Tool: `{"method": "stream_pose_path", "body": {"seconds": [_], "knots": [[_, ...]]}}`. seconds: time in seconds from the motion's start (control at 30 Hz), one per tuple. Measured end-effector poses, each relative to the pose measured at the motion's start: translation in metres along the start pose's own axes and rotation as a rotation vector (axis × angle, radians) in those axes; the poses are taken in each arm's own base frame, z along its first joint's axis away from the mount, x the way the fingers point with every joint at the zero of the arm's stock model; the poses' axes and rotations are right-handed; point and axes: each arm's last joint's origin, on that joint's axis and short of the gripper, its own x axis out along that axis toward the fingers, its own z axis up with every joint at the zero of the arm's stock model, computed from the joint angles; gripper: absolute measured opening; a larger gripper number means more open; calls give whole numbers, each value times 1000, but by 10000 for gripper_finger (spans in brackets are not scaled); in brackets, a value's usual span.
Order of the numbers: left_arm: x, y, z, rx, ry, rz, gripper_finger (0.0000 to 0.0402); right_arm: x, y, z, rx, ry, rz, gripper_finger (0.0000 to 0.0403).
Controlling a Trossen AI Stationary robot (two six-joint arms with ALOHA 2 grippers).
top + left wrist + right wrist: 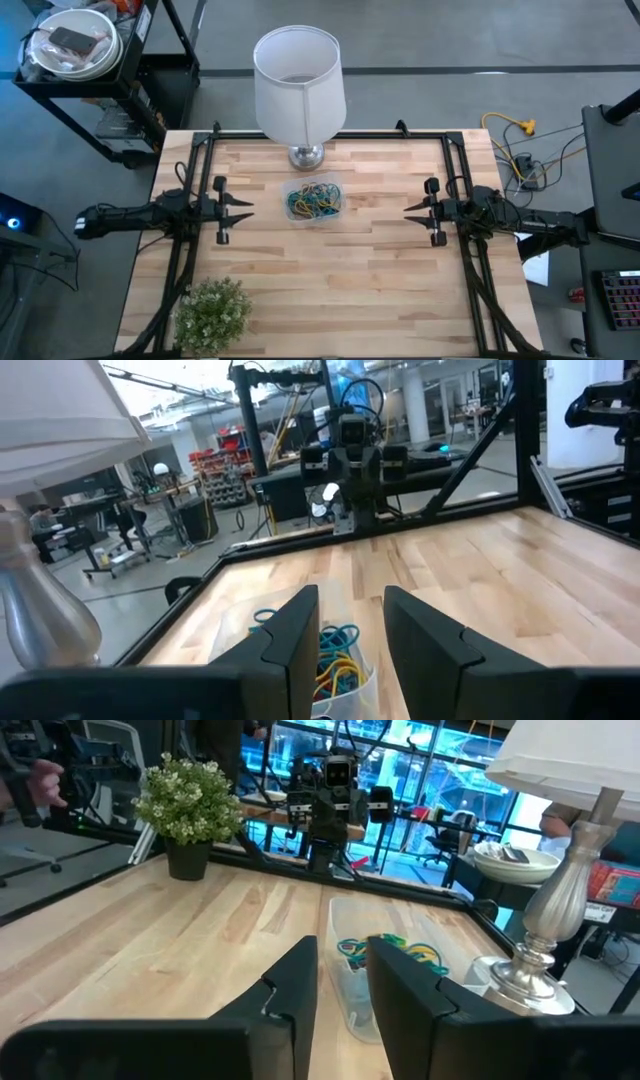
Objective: Pick and place rubber bands into bin
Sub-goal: Return to Home Position
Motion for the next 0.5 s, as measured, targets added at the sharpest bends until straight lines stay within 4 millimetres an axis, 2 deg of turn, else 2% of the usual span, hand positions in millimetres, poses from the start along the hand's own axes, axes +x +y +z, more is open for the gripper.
{"method": "stream_pose_path", "body": {"seconds": [0.27,0.5], "knots": [[0,0,-1,-3,14,-1,100,0,0,0,-4,0,0,73],[1,0,-2,-98,25,-2,100,0,0,0,-4,0,0,78]]}}
